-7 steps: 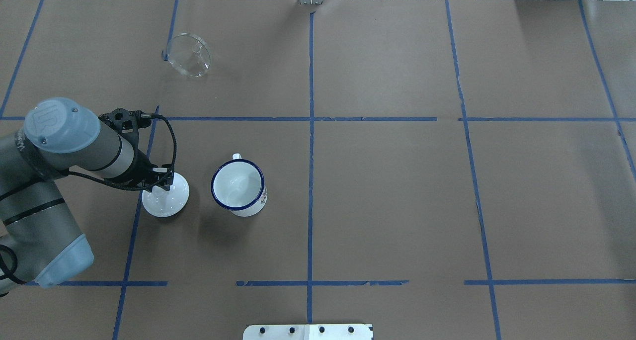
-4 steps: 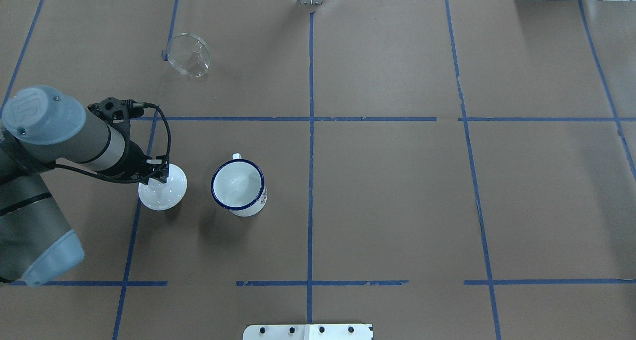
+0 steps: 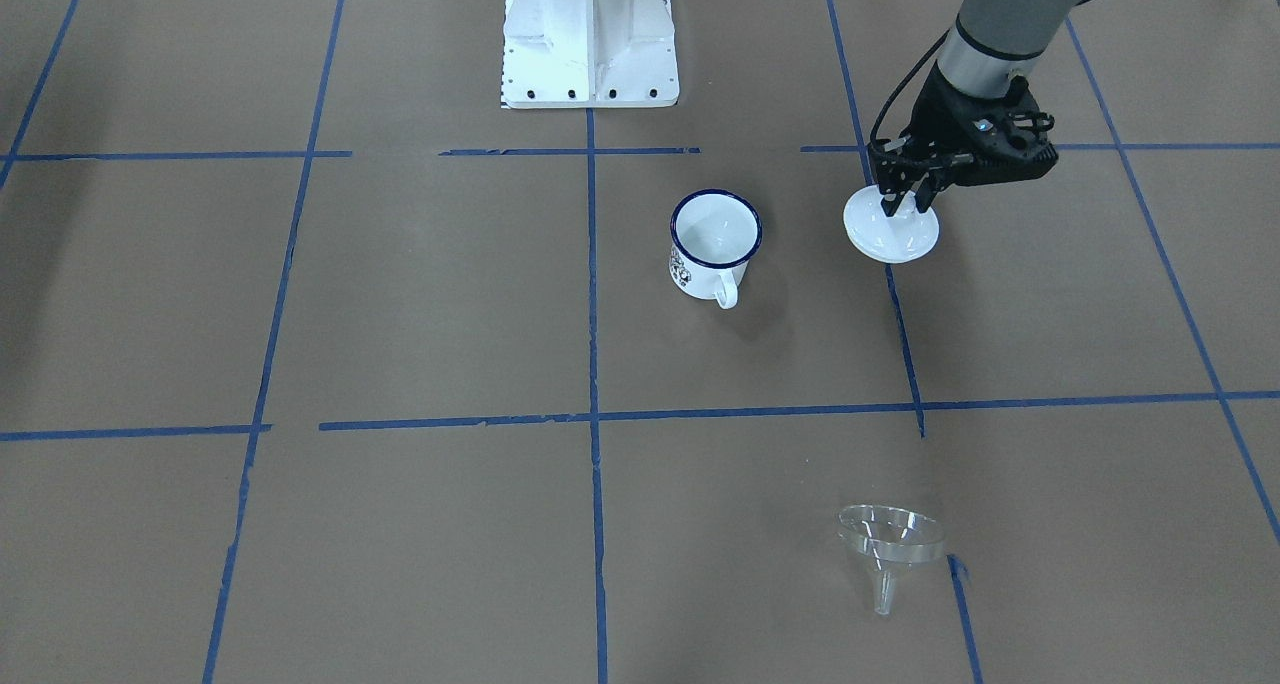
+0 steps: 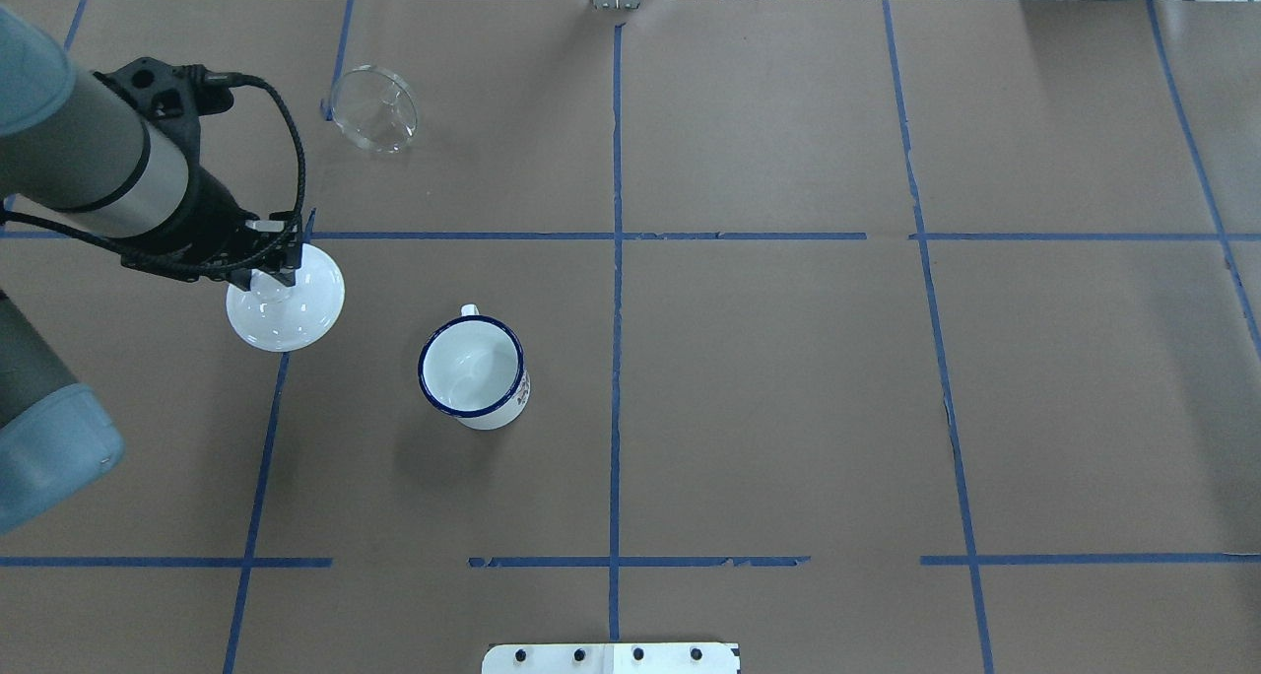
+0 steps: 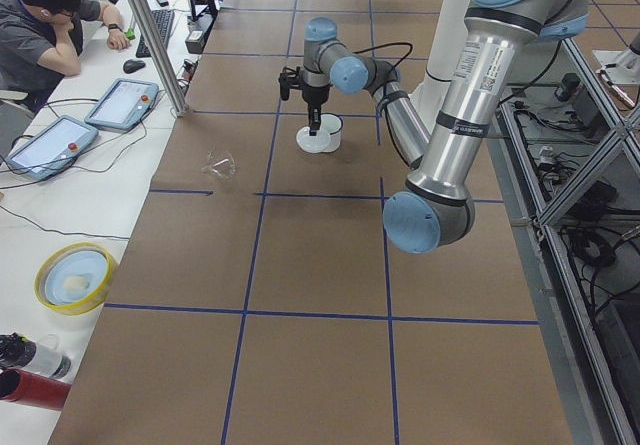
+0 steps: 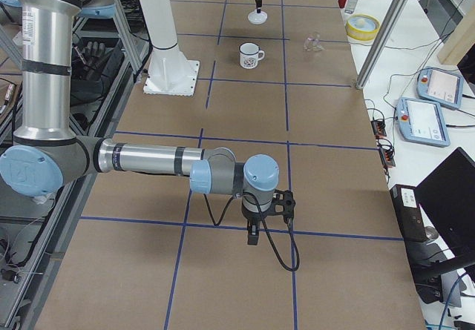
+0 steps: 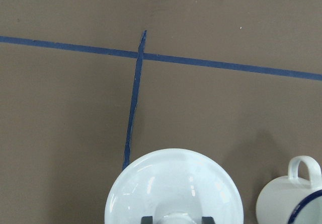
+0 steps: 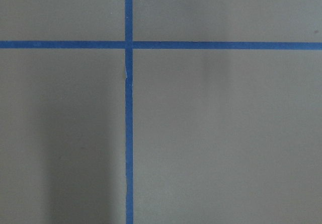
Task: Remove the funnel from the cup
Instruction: 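Lift the white funnel and carry it over the mug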
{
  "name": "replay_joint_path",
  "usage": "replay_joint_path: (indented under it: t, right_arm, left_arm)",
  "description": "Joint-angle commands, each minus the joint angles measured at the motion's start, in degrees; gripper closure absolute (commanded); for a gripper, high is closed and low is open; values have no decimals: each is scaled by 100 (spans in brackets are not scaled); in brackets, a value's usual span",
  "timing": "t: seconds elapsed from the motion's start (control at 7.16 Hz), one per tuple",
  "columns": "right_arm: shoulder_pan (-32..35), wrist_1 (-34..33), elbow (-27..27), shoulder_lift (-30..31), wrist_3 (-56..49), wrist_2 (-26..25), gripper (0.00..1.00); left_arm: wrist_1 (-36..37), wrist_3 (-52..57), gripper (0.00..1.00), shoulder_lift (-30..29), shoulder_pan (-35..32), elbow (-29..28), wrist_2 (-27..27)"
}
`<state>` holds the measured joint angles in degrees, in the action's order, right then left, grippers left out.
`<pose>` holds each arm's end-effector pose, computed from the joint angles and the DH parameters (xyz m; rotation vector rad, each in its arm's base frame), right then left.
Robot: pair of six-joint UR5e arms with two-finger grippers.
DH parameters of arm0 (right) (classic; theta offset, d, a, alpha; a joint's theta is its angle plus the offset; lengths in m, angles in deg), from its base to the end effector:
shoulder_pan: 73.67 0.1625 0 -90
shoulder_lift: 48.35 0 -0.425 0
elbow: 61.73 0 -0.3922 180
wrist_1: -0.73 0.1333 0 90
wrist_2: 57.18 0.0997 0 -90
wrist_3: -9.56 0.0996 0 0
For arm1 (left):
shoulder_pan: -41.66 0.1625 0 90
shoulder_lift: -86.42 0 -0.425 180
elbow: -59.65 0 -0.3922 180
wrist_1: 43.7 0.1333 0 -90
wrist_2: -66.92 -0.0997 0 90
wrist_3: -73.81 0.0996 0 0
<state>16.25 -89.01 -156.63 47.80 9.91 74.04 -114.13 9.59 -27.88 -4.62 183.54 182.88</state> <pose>0.0670 -0.4451 0.6702 -0.0192 -0.7193 0.0107 0.2914 -0.4345 0.2243 0.0372 0.7923 -0.1862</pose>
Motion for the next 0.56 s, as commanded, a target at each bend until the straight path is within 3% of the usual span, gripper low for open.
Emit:
replay_joint_path:
  t: [0.0,0.14,0.42]
  right_arm:
    - [0,0,-2,0,0,0,0]
    - [0,0,-2,0,0,0,0]
    - [0,0,-2,0,0,0,0]
  left_arm:
    - [504,-719,100,-951,75,-371,189]
    - [478,-1002,100,-1276,267,-835,181]
    - [-221,-1458,100,-1358,575,-1417,129]
